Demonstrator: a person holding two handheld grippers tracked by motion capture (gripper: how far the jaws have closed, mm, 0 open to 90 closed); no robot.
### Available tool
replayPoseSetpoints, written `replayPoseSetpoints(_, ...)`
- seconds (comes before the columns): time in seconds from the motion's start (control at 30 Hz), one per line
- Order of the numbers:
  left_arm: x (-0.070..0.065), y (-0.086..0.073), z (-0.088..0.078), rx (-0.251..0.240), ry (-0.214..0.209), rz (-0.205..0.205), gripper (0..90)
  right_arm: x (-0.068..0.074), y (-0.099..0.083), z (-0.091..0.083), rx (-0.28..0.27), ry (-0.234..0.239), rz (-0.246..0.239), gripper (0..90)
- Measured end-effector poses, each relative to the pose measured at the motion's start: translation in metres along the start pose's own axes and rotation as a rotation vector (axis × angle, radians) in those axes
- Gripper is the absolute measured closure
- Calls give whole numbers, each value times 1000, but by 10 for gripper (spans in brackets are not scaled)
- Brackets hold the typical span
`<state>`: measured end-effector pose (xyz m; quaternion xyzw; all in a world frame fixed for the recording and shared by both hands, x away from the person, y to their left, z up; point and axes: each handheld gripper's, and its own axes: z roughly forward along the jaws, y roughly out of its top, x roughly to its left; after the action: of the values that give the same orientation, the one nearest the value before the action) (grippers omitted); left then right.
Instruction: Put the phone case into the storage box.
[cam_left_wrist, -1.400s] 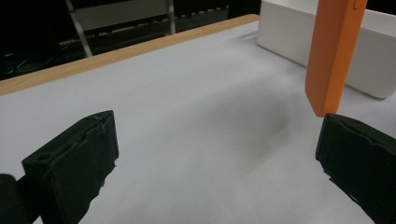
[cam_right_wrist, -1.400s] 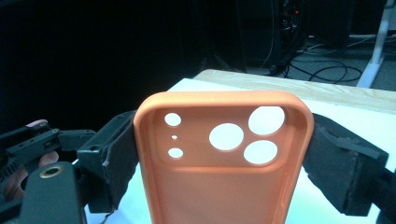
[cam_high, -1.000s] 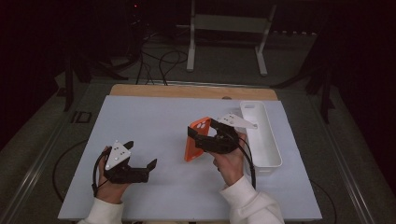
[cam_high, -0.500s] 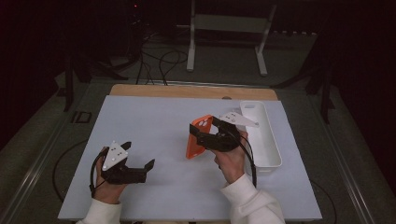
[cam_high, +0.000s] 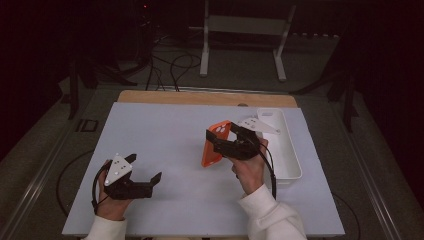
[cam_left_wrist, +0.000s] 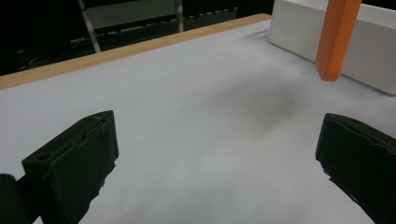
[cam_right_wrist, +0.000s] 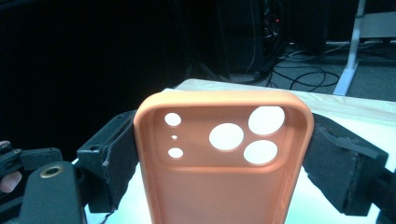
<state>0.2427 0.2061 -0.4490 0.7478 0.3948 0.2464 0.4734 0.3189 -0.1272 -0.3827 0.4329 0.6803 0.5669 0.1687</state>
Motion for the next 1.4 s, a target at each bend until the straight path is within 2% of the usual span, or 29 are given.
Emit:
replayPoseSetpoints(0.8,6,-20,-3,-14,2,-10,0,-3,5,2,-4,-13,-2,167)
replayPoseSetpoints(1.4,6,-41,-10,-28,0,16,0,-4,10,0,-16,-19,-2,167)
